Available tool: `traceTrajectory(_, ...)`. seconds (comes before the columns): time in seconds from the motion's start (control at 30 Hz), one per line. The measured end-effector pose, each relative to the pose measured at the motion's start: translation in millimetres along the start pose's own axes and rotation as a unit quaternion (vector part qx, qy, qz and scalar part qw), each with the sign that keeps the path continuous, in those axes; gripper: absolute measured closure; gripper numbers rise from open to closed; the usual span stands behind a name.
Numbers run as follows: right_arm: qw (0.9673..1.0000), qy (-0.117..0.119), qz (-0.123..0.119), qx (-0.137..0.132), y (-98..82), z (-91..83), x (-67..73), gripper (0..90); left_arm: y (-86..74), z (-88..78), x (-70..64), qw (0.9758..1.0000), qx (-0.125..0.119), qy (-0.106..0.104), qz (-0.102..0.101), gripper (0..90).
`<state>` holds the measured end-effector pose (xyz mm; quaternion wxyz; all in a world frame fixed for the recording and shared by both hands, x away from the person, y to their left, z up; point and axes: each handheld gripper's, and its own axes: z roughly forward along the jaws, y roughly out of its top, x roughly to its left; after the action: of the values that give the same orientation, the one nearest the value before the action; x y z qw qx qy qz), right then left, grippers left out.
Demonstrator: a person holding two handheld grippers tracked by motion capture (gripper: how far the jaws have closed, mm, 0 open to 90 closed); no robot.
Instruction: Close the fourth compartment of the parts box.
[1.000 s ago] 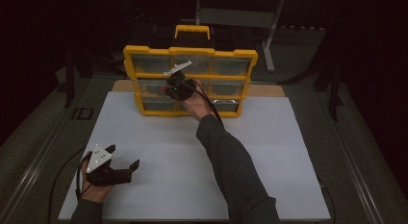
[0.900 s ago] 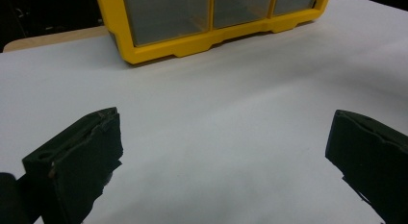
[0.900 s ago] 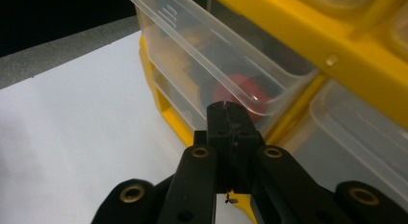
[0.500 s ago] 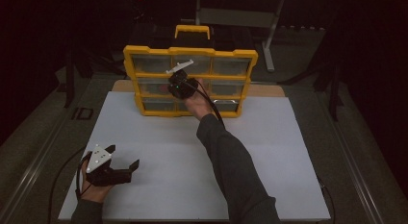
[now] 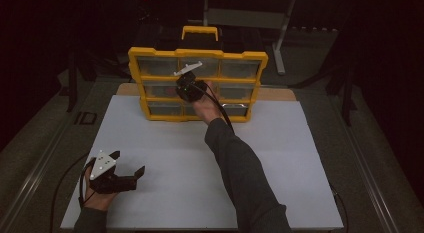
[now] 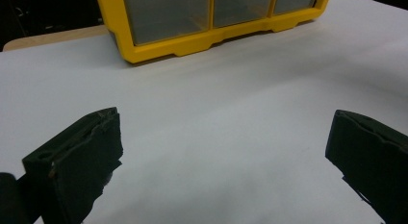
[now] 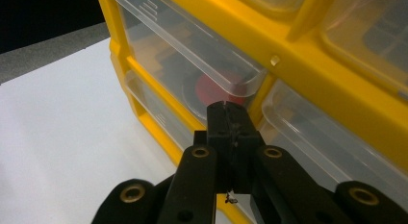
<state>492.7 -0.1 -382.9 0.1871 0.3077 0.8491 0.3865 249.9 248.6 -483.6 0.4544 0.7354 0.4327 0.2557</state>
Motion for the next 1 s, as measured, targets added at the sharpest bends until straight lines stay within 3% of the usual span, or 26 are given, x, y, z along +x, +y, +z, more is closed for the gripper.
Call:
traceTrajectory(0.73, 1.0, 0.0, -0.007, 0.001, 0.6, 0.6, 1.5, 89.7, -0.4, 0.7, 0.4, 1.0, 0.002, 0.001, 0.0, 0.0)
traceTrajectory(1.0, 0.9992, 0.022, -0.033, 0.004, 0.6, -9.6, 3.9, 87.2, -0.4, 0.3, -0.4, 1.0, 0.002, 0.003, 0.001, 0.0)
